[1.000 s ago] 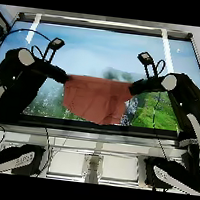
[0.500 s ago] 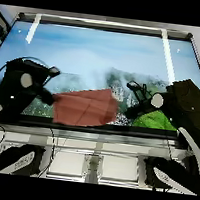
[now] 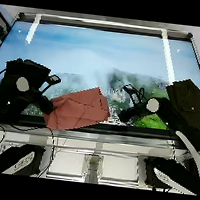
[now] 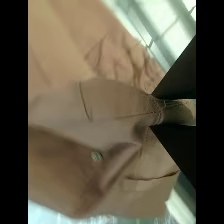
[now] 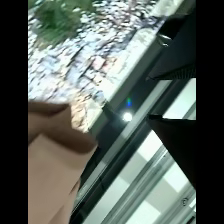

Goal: Fold the clothes and pants, and hang the long-sleeved shirts on hangers.

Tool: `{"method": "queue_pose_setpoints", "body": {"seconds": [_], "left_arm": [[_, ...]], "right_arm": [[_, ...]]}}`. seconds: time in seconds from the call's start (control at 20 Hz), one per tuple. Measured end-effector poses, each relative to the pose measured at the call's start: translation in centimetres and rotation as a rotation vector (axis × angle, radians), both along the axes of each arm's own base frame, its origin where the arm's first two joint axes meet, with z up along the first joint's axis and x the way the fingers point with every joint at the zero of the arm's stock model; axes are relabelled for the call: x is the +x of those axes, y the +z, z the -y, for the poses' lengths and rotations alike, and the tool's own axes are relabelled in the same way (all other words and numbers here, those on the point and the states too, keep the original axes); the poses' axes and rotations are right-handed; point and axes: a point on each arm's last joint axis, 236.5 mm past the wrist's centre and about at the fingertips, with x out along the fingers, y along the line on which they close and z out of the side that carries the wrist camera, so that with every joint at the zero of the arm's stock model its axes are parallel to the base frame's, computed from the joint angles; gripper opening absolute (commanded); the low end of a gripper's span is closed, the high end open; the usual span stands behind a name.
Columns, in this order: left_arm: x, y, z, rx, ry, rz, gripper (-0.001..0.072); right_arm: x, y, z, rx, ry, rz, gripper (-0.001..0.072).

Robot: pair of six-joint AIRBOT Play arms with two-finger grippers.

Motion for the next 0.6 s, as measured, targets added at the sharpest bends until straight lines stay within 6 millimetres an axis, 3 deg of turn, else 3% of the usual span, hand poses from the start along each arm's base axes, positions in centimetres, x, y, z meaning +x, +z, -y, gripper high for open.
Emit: {"method": "queue_pose_setpoints", "body": {"seconds": [0.3,0.35,0.4,0.5,0.6], "left_arm": [[-6.0,2.2,1.1,-0.034,-0.078,-0.151,0.0182],[-7.3,2.8,2.0,-0.056,-0.109,-0.178,0.0214],[-8.8,3.4,2.8,-0.073,-0.139,-0.207,0.0283],[-11.3,4.3,4.5,-0.097,-0.197,-0.249,0.0309],[-13.5,4.6,5.7,-0.091,-0.258,-0.287,0.0419]], "right_arm": [[2.8,1.5,-0.7,0.035,-0.033,0.102,0.0284],[3.2,1.6,-0.7,0.039,-0.042,0.112,0.0349],[3.5,1.7,-0.7,0.042,-0.049,0.122,0.0348],[4.2,1.8,-0.8,0.057,-0.068,0.136,0.0348],[4.5,1.8,-0.9,0.066,-0.078,0.137,0.0353]]}}
